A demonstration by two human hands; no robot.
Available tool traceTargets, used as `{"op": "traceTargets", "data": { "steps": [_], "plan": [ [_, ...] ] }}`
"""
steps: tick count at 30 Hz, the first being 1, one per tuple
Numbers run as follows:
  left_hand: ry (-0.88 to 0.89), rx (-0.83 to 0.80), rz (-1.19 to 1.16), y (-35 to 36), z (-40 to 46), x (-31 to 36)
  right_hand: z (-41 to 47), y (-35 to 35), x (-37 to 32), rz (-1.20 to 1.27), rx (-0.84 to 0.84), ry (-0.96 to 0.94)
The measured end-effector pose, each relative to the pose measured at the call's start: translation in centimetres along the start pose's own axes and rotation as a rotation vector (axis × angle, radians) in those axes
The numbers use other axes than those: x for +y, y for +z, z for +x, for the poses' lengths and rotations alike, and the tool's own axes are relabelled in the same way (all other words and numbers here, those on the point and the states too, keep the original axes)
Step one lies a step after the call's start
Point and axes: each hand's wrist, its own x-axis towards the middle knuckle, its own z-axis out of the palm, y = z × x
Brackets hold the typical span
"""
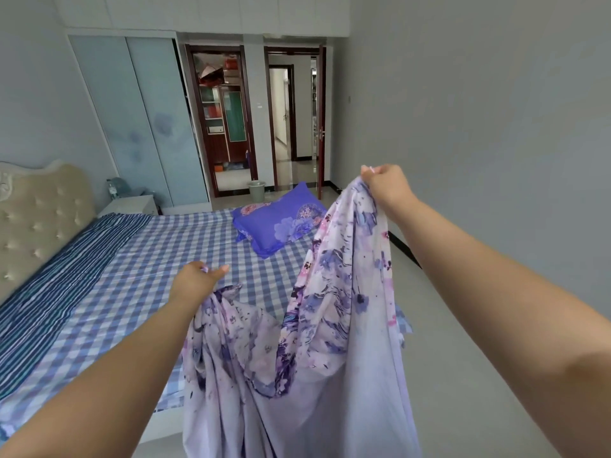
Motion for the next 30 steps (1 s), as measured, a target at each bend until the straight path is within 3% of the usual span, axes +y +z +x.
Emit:
{"op": "traceTargets", "data": {
  "steps": [5, 9, 13, 15, 18, 22, 28, 30],
  "plan": [
    [-0.136, 0.071, -0.147, 0.3, 1.5, -0.2, -0.3, 0.5, 0.9, -0.175, -0.116, 0.118],
    [-0.233, 0.071, -0.252, 0.3, 2.1, 0.9, -1.6, 1.9, 1.6, -0.520, -0.278, -0.024],
    [-0.202, 0.089, -0.407, -0.5, 3.3, 1.0, -2.5, 3.2, 2.1, -0.649, -0.342, -0.207],
    [-0.194, 0.103, -0.481, -1.2, 3.7, 1.8, -2.7, 4.2, 2.1, -0.455, -0.328, -0.178],
    [-0.227, 0.159, -0.546, -2.2, 4.5, 4.1, -2.8, 5.4, 1.5, 0.117, -0.299, 0.095],
    [-0.113, 0.187, -0.786, -3.2, 6.5, 7.5, -2.0, 6.3, -0.3, 0.670, -0.420, 0.308],
    [-0.093, 0.245, -0.965, -3.4, 10.5, 14.1, 0.3, 7.1, -3.6, 1.001, -0.533, 0.228],
    [-0.078, 0.235, -0.964, -3.0, 11.8, 16.1, 1.8, 7.6, -3.8, 1.005, -0.555, 0.137]
  ]
}}
